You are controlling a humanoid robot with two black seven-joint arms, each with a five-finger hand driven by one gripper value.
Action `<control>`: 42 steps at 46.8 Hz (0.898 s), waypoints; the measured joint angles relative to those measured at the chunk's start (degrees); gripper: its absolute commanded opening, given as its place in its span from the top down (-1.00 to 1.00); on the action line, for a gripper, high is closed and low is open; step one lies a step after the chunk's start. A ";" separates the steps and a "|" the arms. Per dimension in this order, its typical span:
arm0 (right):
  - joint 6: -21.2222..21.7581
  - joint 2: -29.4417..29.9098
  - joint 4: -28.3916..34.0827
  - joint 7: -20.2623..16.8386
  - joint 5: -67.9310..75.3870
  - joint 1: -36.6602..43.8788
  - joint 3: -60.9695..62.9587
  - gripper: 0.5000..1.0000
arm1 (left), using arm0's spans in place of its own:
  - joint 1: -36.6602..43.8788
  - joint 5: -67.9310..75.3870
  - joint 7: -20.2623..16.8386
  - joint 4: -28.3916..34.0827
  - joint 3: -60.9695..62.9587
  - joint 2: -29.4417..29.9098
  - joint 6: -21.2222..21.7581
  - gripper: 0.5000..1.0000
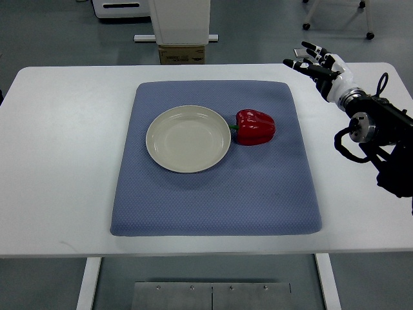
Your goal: Place red pepper on plate with right hand
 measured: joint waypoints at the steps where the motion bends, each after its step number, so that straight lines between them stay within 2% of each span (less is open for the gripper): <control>1: 0.00 0.03 0.00 0.01 0.00 -0.01 0.00 -1.00 | 0.00 0.00 0.00 0.00 0.00 0.00 0.00 -1.00; 42: 0.00 -0.05 0.00 0.53 0.01 0.16 0.00 -1.00 | 0.27 -0.14 -0.04 0.08 -0.08 0.00 0.46 -1.00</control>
